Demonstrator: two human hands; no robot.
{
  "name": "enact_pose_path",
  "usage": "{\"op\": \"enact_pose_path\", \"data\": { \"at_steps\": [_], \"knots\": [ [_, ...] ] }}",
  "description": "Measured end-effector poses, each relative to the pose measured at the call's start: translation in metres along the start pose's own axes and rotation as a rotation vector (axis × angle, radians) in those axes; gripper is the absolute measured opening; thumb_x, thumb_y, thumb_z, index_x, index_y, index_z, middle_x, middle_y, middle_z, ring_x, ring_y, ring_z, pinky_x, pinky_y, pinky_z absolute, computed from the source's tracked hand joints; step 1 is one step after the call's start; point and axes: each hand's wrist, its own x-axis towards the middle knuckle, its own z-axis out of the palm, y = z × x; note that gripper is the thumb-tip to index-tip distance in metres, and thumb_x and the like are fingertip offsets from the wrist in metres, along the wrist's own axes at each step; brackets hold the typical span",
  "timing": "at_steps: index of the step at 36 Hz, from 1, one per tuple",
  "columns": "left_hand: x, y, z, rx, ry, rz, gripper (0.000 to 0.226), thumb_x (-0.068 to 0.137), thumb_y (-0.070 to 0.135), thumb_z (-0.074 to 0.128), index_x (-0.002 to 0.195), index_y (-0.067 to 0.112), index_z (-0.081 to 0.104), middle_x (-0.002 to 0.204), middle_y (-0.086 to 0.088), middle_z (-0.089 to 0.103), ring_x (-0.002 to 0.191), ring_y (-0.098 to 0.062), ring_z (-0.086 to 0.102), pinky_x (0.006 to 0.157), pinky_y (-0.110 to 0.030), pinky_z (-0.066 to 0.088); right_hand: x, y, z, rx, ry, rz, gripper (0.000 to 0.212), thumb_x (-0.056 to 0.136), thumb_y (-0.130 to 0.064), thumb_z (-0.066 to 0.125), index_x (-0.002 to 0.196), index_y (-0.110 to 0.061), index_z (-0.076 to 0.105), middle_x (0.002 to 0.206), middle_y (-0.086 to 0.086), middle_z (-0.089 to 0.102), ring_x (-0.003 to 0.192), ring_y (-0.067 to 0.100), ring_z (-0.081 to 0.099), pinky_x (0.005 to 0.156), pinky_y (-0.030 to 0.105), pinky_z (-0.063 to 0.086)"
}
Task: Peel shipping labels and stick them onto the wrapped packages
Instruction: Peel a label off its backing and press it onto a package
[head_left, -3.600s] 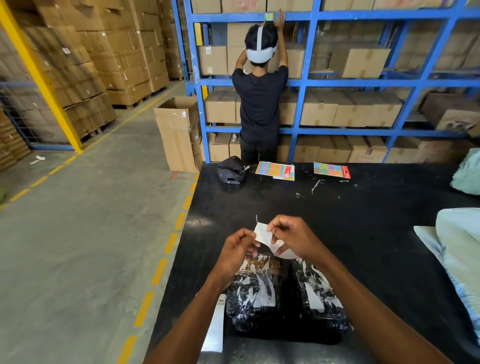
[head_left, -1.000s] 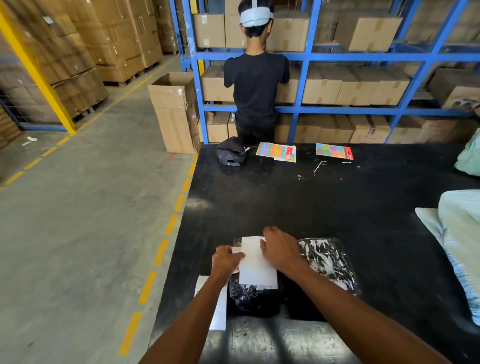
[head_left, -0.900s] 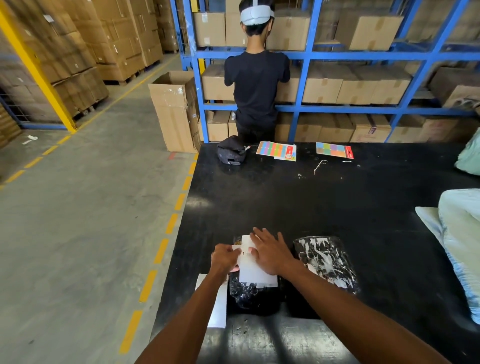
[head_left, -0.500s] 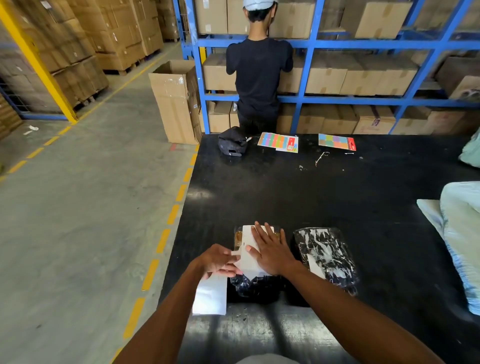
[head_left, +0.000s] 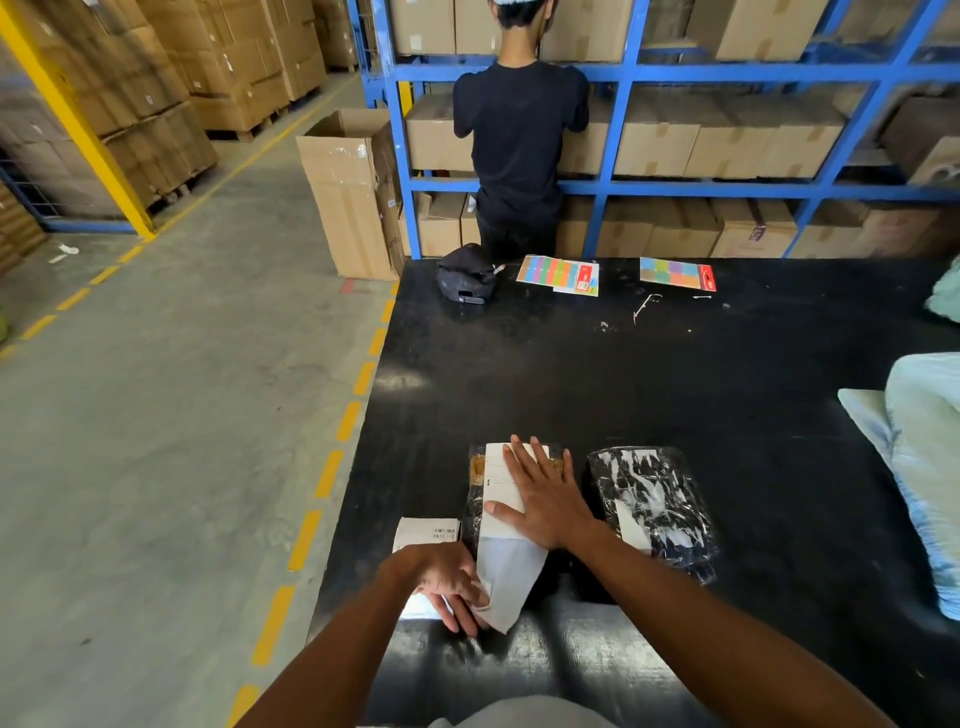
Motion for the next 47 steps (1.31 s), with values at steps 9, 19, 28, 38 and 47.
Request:
{"op": "enact_pose_path", "data": {
  "at_steps": [9, 19, 28, 38, 47],
  "knots": [
    [0.021, -0.014, 0.017, 0.114, -0.015, -0.143, 0.006, 0.100, 0.008, 0.058, 0.105, 0.010, 0.060, 0.112, -0.006, 0.070, 0.126, -0.044, 0.057, 0.065, -0.020, 0.059, -0.004, -0.001, 0.002, 0.019, -0.001, 0.041, 0.097, 0.088, -0.085, 0.017, 0.161, -0.026, -0.008, 0.168, -0.002, -0.023, 0.154, 0.025, -0.022, 0.120, 0.065, -0.011],
    [0.035, -0.035, 0.017, 0.038, 0.162, -0.111, 0.029, 0.097, 0.022, 0.066, 0.125, 0.016, 0.058, 0.121, -0.009, 0.068, 0.101, -0.023, 0.071, 0.070, -0.028, 0.060, -0.010, -0.004, 0.001, 0.380, 0.014, 0.209, 0.105, 0.089, -0.073, 0.051, 0.162, -0.023, -0.005, 0.165, -0.002, -0.032, 0.153, 0.024, -0.026, 0.121, 0.065, 0.000],
    [0.007, -0.009, -0.029, -0.156, 0.493, -0.106, 0.032, 0.101, -0.005, 0.041, 0.074, 0.004, 0.056, 0.104, -0.027, 0.072, 0.099, -0.036, 0.070, 0.080, -0.032, 0.058, -0.004, 0.004, -0.004, 0.774, -0.005, 0.481, 0.118, 0.085, -0.059, 0.070, 0.160, -0.017, -0.011, 0.167, 0.013, -0.020, 0.157, 0.030, -0.003, 0.126, 0.045, 0.015],
    [0.000, 0.063, -0.041, -0.157, 0.629, 0.090, 0.044, 0.106, 0.038, 0.039, 0.127, 0.004, 0.059, 0.115, -0.011, 0.064, 0.101, -0.026, 0.064, 0.080, -0.042, 0.063, 0.000, 0.002, -0.013, 0.709, -0.034, 0.499, 0.111, 0.090, -0.054, 0.068, 0.161, -0.016, -0.009, 0.168, 0.016, 0.002, 0.152, 0.035, 0.024, 0.119, 0.045, 0.032],
    [0.004, 0.081, -0.074, -0.241, 0.700, 0.154, 0.039, 0.103, 0.035, 0.047, 0.113, 0.002, 0.065, 0.114, -0.015, 0.071, 0.094, -0.028, 0.073, 0.070, -0.038, 0.065, 0.039, 0.019, -0.057, 0.566, 0.028, 0.434, 0.103, 0.089, -0.055, 0.068, 0.162, -0.014, 0.008, 0.162, 0.013, 0.028, 0.144, 0.034, 0.039, 0.111, 0.046, 0.039]
  ]
}}
